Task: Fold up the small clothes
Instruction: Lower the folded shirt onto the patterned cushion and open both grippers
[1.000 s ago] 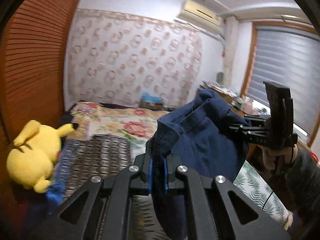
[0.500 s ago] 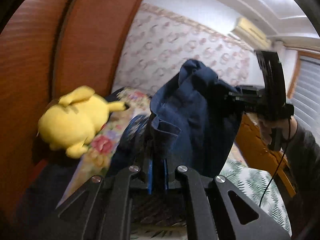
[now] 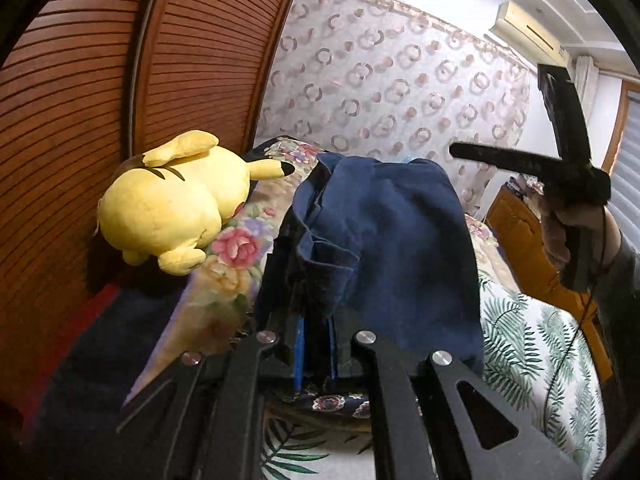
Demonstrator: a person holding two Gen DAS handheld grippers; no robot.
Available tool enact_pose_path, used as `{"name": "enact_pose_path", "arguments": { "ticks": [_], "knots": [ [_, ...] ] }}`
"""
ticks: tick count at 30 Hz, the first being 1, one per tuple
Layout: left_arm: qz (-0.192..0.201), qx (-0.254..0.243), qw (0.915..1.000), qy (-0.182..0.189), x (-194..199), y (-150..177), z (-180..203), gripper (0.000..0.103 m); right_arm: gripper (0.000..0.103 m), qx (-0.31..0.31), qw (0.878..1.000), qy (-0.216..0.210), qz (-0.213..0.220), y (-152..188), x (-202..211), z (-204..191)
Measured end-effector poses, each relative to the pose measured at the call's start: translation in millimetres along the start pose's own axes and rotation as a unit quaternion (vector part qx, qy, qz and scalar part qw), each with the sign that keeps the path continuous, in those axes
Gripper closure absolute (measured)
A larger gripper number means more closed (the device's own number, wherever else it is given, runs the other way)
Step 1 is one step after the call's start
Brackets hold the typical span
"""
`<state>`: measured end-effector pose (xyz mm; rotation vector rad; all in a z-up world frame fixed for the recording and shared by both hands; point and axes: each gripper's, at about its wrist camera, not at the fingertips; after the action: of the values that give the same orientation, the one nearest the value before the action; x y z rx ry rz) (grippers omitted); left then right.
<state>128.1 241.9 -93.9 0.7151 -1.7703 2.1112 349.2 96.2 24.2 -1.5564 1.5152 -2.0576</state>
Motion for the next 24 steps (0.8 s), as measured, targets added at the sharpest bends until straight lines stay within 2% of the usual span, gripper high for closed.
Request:
{"name": "enact_pose_path", "arguments": {
  "ticks": [5, 8, 12, 13, 15, 16, 18, 20, 24],
  "knots": [
    [-0.011, -0.01, 0.9999, -0.005, 3, 0, -1, 0.092, 0.054, -0.022, 0.999, -0.028, -0.037, 31, -23, -8],
    [-0.013, -0.021, 0.9997, -0.009, 9, 1, 1, 0.091, 0.053, -0.026, 0.999, -0.007, -0.047, 49, -46, -5],
    [-0.011, -0.039, 0.999, -0.021, 19, 0, 6, 0.086, 0.044, -0.089, 0.994, -0.024, -0.051, 57, -58, 16],
    [-0.01, -0.042, 0.9988, -0.022, 21, 0, 6, 0.081, 0.043, -0.093, 0.994, -0.025, -0.049, 57, -56, 18],
    [-0.004, -0.053, 0.9984, -0.021, 29, -1, 11, 0.075, 0.043, -0.091, 0.995, -0.015, -0.04, 56, -43, 17],
    [0.0, -0.058, 0.9981, -0.021, 33, -2, 13, 0.069, 0.043, -0.092, 0.995, -0.01, -0.035, 57, -35, 17],
    [0.007, -0.069, 0.9974, -0.018, 41, -4, 20, 0.063, 0.043, -0.097, 0.995, -0.003, -0.022, 62, -12, 17],
    [0.014, -0.084, 0.9963, -0.012, 47, -6, 29, 0.052, 0.043, -0.1, 0.995, 0.005, -0.011, 71, 14, 16],
    [0.025, -0.106, 0.994, 0.006, 59, -10, 51, 0.05, 0.043, -0.117, 0.993, 0.023, 0.014, 93, 70, 18]
  ]
}}
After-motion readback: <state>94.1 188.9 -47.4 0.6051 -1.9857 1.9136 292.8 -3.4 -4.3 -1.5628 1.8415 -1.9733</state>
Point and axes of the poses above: each gripper's, at about its wrist camera, not at the fingertips, and x roughly against the way its jaws point, z to its right, y to its underside, and after that the axes turned 13 degrees about -x, right-handed
